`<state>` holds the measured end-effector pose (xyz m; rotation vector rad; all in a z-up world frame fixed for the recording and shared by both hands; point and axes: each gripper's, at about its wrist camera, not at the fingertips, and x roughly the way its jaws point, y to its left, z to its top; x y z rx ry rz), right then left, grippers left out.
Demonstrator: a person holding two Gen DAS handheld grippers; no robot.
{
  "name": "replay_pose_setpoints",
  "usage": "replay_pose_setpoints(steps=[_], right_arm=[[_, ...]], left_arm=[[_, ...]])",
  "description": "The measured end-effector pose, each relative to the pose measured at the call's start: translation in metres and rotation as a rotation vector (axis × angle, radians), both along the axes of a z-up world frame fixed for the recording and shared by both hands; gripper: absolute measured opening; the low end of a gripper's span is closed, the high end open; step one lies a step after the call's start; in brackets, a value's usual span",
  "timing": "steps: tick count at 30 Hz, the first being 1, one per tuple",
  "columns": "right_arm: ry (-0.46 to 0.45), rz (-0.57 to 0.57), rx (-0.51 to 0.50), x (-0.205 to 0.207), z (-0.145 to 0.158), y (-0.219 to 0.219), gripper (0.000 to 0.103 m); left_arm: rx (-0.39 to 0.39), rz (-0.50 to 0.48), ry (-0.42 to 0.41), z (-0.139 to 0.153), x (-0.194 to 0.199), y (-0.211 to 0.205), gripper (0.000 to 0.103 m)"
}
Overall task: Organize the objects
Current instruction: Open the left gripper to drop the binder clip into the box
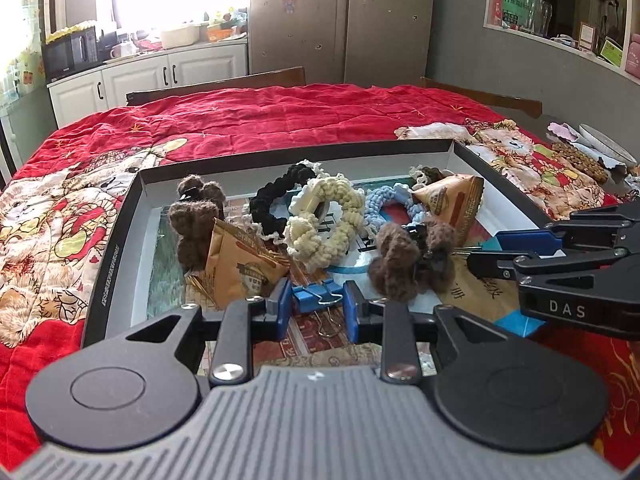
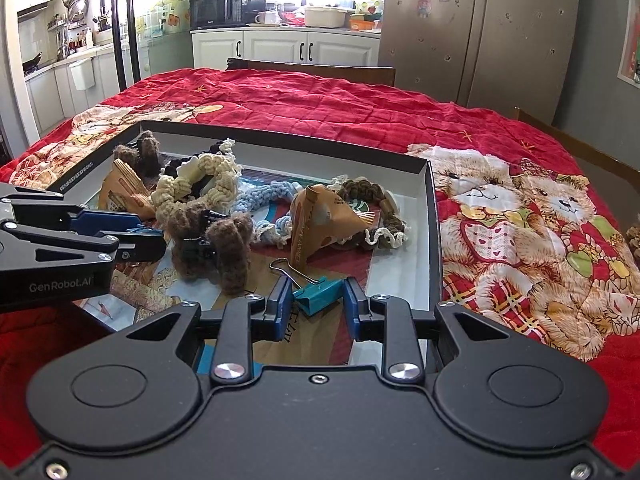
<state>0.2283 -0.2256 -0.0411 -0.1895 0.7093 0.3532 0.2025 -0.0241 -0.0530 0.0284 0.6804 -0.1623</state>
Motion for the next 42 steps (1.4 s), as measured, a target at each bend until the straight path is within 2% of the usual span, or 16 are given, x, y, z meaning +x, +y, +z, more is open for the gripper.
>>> replay_pose_setpoints(steps=[2,4,7,9,15,24,31,36,42], right_arm=[[0.0,0.0,0.0,0.0,0.0,0.0,0.027],[-0.001,0.001,-0.001,0.0,0.0,0.0,0.027],[-0.002,0.001,0.001,0.0,0.001,0.0,0.031],[-0.005,0.0,0.004,0.0,0.002,-0.001,0.037],[-0.027,-0.002,0.014,-0.006,0.006,-0.003,0.042],[-0.102,-0.008,0.053,-0.03,0.034,-0.01,0.046],[-0.159,0.013,0.096,-0.06,0.06,-0.013,0.049],[-0.18,0.031,0.134,-0.084,0.076,-0.015,0.053],[-0.2,0.047,0.133,-0.106,0.088,-0.014,0.056]], left_arm=[[0.002,0.0,-0.001,0.0,0.0,0.0,0.038],[0.001,0.0,-0.001,0.0,0.0,0.0,0.047],[0.0,-0.002,-0.003,0.0,-0.001,0.0,0.049],[-0.002,-0.002,-0.007,0.001,-0.003,0.0,0.05],[0.002,-0.01,-0.035,0.008,-0.011,-0.003,0.059],[-0.012,-0.021,-0.091,0.032,-0.033,-0.005,0.07],[-0.023,0.009,-0.127,0.054,-0.056,0.004,0.081],[-0.033,0.02,-0.146,0.067,-0.073,0.013,0.085],[-0.03,0.031,-0.164,0.077,-0.095,0.021,0.088]])
